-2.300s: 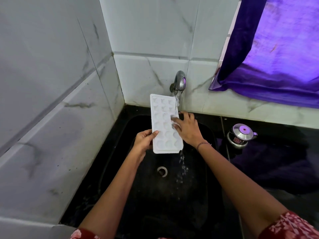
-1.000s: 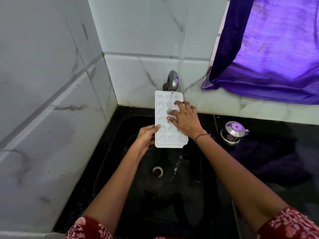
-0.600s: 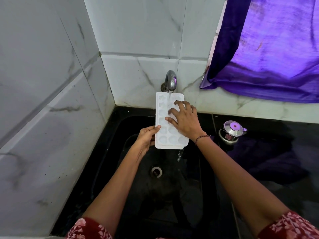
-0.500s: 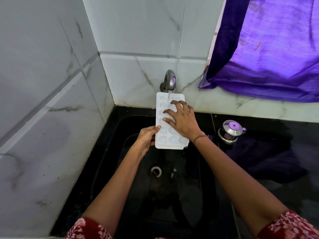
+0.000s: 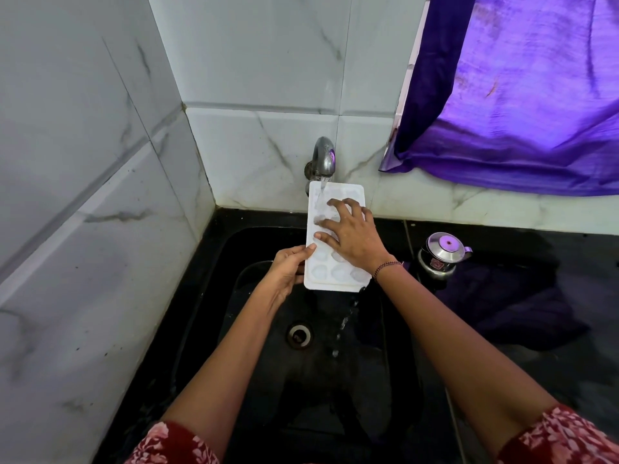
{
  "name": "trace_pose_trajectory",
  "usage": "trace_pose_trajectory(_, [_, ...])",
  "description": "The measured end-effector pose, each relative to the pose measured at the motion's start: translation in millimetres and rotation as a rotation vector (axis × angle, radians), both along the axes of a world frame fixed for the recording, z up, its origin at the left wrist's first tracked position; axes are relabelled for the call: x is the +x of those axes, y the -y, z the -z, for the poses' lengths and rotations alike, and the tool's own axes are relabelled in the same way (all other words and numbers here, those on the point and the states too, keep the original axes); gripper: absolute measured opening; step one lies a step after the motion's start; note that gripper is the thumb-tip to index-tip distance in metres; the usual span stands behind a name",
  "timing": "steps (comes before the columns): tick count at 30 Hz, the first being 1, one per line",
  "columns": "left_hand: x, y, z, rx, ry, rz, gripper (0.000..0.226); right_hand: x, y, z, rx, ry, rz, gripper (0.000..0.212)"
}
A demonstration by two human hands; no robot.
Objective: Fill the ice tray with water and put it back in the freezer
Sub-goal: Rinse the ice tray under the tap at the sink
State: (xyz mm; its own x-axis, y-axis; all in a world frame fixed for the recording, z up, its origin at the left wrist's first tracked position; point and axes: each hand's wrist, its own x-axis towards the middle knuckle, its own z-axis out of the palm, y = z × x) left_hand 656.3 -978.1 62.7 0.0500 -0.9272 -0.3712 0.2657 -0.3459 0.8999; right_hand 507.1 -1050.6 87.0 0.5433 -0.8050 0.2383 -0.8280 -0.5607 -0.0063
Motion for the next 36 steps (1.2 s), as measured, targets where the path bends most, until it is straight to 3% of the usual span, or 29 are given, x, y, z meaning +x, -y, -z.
trace_pose_trajectory(5, [-0.4,1.8,0.0,-0.005,-0.006,0.008,0.014,-0.4,0.6,-2.2,0.015,-0.031,0.017,0.056])
trace_pose_trajectory(9, [2.7,1.3,3.2,0.005,0.006,0.004,0.015,-0.2,2.7,-2.9,0.02,-0.023,0.006,0.047])
trace_pose_trajectory(13, [5.7,0.4,6.0,0.0,0.02,0.004,0.019,5.4,0.5,0.4,0.026,-0.058,-0.002,0.053])
trace_pose_trajectory(21, [18.4,-15.1,16.0,-0.048,0.151,0.005,0.027,12.2,-5.9,12.7,-0.019,0.022,-0.052,0.038])
trace_pose_trajectory(28, [27.8,-27.3,33.3,-0.015,0.224,-0.037,0.045,21.4,-14.9,26.7,0.068,0.155,0.058,0.036])
trace_pose_trajectory(36, [22.3,-39.1,32.1,0.04,0.168,0.037,0.021,19.9,-13.0,30.8,0.124,0.061,0.036,0.034])
